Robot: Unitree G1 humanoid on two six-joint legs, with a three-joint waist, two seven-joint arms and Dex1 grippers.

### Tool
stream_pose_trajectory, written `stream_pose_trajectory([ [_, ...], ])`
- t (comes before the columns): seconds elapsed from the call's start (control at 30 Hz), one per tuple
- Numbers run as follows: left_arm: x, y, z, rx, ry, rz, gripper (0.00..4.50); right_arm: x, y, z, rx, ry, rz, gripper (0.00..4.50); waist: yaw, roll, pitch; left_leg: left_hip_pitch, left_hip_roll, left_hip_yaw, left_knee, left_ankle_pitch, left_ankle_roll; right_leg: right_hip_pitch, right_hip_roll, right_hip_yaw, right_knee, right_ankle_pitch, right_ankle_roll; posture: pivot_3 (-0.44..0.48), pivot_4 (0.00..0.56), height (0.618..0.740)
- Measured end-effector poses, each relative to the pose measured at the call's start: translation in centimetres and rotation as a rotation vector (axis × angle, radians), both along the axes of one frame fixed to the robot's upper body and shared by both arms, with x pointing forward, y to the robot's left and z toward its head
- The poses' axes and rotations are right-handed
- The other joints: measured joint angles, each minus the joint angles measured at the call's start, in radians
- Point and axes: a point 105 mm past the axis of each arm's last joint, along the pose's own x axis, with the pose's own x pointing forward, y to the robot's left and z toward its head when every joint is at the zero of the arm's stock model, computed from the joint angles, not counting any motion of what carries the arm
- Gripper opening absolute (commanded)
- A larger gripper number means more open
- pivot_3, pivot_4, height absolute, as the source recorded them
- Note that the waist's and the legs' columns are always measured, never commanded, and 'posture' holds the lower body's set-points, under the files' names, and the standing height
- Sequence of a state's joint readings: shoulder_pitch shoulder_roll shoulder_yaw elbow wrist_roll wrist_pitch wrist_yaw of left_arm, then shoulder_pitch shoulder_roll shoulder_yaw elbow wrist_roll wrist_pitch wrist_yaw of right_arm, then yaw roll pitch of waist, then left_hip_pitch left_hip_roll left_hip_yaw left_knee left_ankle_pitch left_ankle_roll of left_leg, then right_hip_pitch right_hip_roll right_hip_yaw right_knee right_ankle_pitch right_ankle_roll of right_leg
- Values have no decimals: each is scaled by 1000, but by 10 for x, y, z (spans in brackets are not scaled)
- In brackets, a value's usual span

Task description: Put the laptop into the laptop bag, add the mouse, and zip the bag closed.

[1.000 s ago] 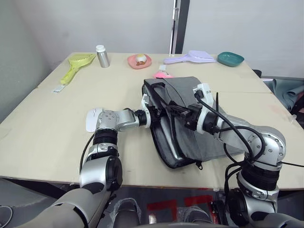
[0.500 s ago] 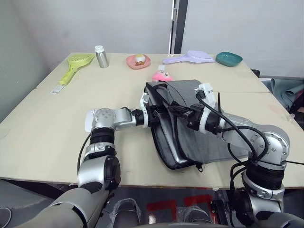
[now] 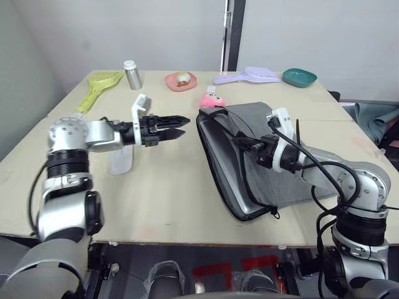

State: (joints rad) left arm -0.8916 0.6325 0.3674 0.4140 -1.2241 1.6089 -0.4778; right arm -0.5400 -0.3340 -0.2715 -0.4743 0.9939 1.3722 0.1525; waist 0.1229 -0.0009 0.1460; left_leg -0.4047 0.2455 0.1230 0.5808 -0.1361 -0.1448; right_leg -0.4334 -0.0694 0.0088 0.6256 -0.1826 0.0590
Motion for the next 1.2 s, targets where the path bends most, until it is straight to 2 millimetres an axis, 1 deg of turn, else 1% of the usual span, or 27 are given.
stream_pose_trajectory([
  [0.07, -10, 8, 2, 19, -50, -12, 3458, 0, 1, 0, 2, -3, 2, 0, -2, 0, 0, 0, 0, 0, 0, 0, 0, 0, 0, 0, 0, -3, -4, 0, 150, 740],
  [0.13, -21, 16, 0, 58, -99, -19, 3458, 0, 2, 0, 4, -5, 7, 0, -5, 0, 0, 0, 0, 0, 0, 0, -1, 0, 0, 0, 1, -5, -8, 0, 150, 740],
  [0.17, -26, 24, -4, 83, -129, -9, 3458, 0, 4, 0, 4, -5, 15, 0, -8, 0, 0, 1, 0, 0, -1, 1, -1, 0, 0, 0, 1, -5, -9, 0, 150, 740],
  [0.23, -37, 48, -20, 177, -173, 25, 3458, -1, 6, -1, 9, -5, 20, 0, -22, 1, 0, 1, 1, 0, -3, 1, -1, 0, 0, 0, 0, -5, -9, 0, 150, 740],
  [0.3, -45, 60, -26, 203, -241, 13, 3458, -1, 7, -2, 4, -4, 25, 0, -22, 1, 0, 2, 1, 0, -4, 1, -2, 0, 0, -1, 0, -6, -10, 0, 150, 740],
  [0.37, -48, 64, -24, 195, -316, -7, 3458, -1, 7, -2, 0, -2, 24, 0, -12, 1, 0, 1, 1, -1, -4, 2, -2, 0, 0, -3, 0, -6, -10, 0, 150, 740],
  [0.43, -51, 72, -22, 227, -387, -18, 3458, -1, 10, -3, -4, -1, 35, 0, -13, 1, 0, 1, 1, 0, -3, 2, -2, 1, -1, -2, 1, -6, -10, 0, 150, 740],
  [0.53, -57, 84, -27, 293, -424, -25, 3458, -2, 11, -3, -6, -4, 48, 0, -19, 1, 0, 2, 1, 0, -4, 2, -2, 0, -1, -2, 1, -6, -10, 0, 150, 740],
  [0.6, -58, 87, -30, 311, -444, -33, 3458, -3, 10, -3, -10, -5, 53, 0, -18, 1, 0, 3, 1, 0, -4, 2, -2, 0, -1, -2, 2, -7, -11, 0, 150, 740],
  [0.67, -60, 91, -29, 325, -459, -29, 3458, -3, 9, -2, -24, -12, 62, 0, -18, 1, 0, 3, 1, 0, -4, 2, -2, 0, -1, -2, 2, -7, -11, 0, 150, 740],
  [0.7, -60, 96, -27, 333, -468, -12, 3458, -3, 9, -1, -38, -20, 71, 0, -19, 1, -1, 3, 1, 0, -4, 2, -2, 0, 0, -2, 2, -7, -11, 0, 150, 740],
  [0.8, -59, 111, -21, 353, -486, 47, 3497, -4, 10, -2, -60, -31, 92, 978, -19, 1, -1, 3, 1, 0, -4, 2, -2, 0, 0, -2, 2, -7, -11, 0, 150, 740],
  [0.83, -59, 116, -20, 356, -487, 63, 3497, -5, 11, -7, -97, -25, 110, 1335, -19, 1, -1, 4, 1, 0, -4, 2, -2, 1, 0, -2, 2, -7, -11, 0, 150, 740],
  [0.87, -58, 122, -20, 364, -486, 84, 3497, -7, 15, -16, -147, -4, 139, 1709, -19, 0, -1, 4, 1, 0, -4, 2, -2, 1, 0, -2, 3, -7, -11, 0, 150, 740],
  [0.9, -59, 127, -19, 375, -483, 98, 3497, -9, 17, -22, -167, 15, 156, 1988, -19, 0, -1, 4, 2, 0, -4, 2, -2, 1, 0, -1, 3, -7, -11, 0, 150, 740],
  [0.93, -60, 133, -18, 397, -485, 113, 3497, -13, 22, -33, -185, 50, 194, 2437, -20, 0, -1, 4, 2, 0, -4, 2, -2, 1, 0, -1, 3, -7, -11, 0, 150, 740],
  [0.97, -61, 137, -17, 407, -492, 122, 3497, -16, 23, -39, -192, 70, 212, 2669, -20, 0, -1, 4, 2, 0, -4, 2, -2, 0, 0, -1, 3, -7, -11, 0, 150, 740],
  [1.03, -63, 147, -14, 448, -514, 143, 3497, -19, 21, -43, -203, 89, 242, 3414, -19, 0, -1, 4, 1, 1, -4, 2, -2, 0, 0, -1, 3, -7, -11, 0, 150, 740],
  [1.1, -65, 157, -10, 491, -532, 162, 3497, -19, 8, -38, -221, 79, 243, 4071, -16, 0, -1, 4, 1, 1, -4, 2, -2, 1, 0, -1, 3, -7, -11, 0, 150, 740],
  [1.13, -67, 163, -9, 533, -547, 171, 3497, -21, -5, -31, -221, 64, 245, 4437, -11, 0, -1, 4, 1, 1, -4, 2, -1, 1, -1, 0, 2, -7, -11, 0, 150, 740],
  [1.17, -68, 169, -9, 567, -547, 181, 3497, -21, -20, -23, -222, 39, 226, 4476, -8, -1, -1, 4, 1, 1, -4, 1, 0, 1, -1, 0, 2, -7, -11, 0, 150, 740],
  [1.2, -70, 177, -9, 609, -540, 194, 3497, -26, -40, -13, -235, 0, 207, 4476, 0, -1, -1, 4, 1, 1, -4, -1, 4, 1, -1, 0, 2, -8, -10, 0, 150, 740],
])
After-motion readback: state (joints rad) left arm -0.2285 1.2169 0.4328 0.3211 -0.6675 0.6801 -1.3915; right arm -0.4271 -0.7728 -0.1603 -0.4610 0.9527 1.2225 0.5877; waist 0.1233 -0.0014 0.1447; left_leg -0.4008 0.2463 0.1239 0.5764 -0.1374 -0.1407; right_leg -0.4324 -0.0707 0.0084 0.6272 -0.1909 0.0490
